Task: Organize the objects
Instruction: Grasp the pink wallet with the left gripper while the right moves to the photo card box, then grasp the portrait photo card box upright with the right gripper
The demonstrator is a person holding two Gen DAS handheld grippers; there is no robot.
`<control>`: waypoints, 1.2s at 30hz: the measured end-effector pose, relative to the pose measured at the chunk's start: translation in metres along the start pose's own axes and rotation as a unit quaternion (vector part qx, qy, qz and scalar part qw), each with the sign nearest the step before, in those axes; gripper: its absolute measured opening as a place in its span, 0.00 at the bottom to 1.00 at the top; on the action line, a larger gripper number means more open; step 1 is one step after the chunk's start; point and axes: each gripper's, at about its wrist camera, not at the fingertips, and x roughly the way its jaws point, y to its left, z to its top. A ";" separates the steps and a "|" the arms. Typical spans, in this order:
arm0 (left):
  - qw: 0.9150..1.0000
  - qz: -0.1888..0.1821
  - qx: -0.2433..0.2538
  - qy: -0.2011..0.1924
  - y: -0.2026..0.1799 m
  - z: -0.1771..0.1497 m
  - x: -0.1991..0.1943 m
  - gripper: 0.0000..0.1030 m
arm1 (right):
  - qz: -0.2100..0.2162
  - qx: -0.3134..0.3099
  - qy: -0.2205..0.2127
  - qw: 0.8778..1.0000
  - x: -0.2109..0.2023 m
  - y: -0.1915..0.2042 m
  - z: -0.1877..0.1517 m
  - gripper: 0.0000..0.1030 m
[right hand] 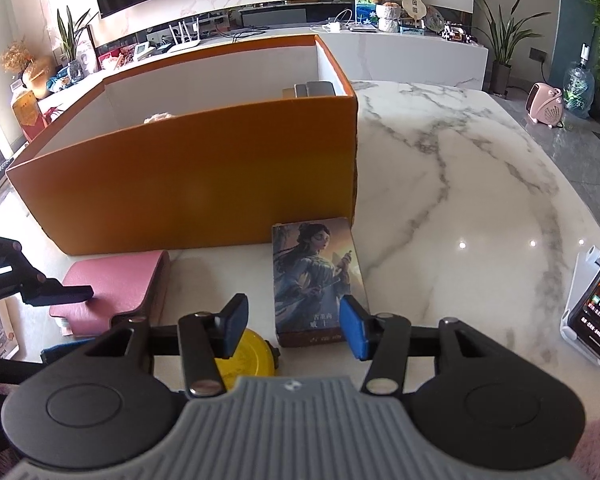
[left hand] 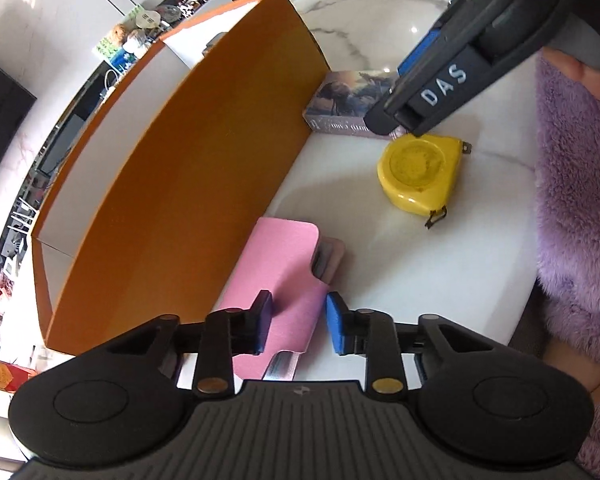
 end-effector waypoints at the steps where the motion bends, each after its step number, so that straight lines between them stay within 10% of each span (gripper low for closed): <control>1: 1.000 0.000 -0.010 -0.004 0.003 0.002 -0.002 0.28 | 0.000 0.000 -0.001 1.000 0.000 0.000 0.000 0.52; 7: 0.993 -0.026 -0.109 -0.027 0.037 0.013 -0.024 0.18 | 0.001 0.001 -0.003 1.000 -0.001 -0.001 0.000 0.52; 12: 0.972 -0.093 -0.216 -0.028 0.072 0.014 -0.031 0.15 | -0.002 0.006 0.000 1.000 0.000 -0.003 0.001 0.52; 21: 0.952 -0.107 -0.288 -0.009 0.100 0.002 -0.023 0.15 | -0.057 -0.036 0.025 0.997 0.015 0.008 0.013 0.53; 36: 0.956 -0.117 -0.270 0.012 0.093 0.006 -0.009 0.25 | -0.100 -0.125 0.053 0.986 0.041 0.025 0.015 0.60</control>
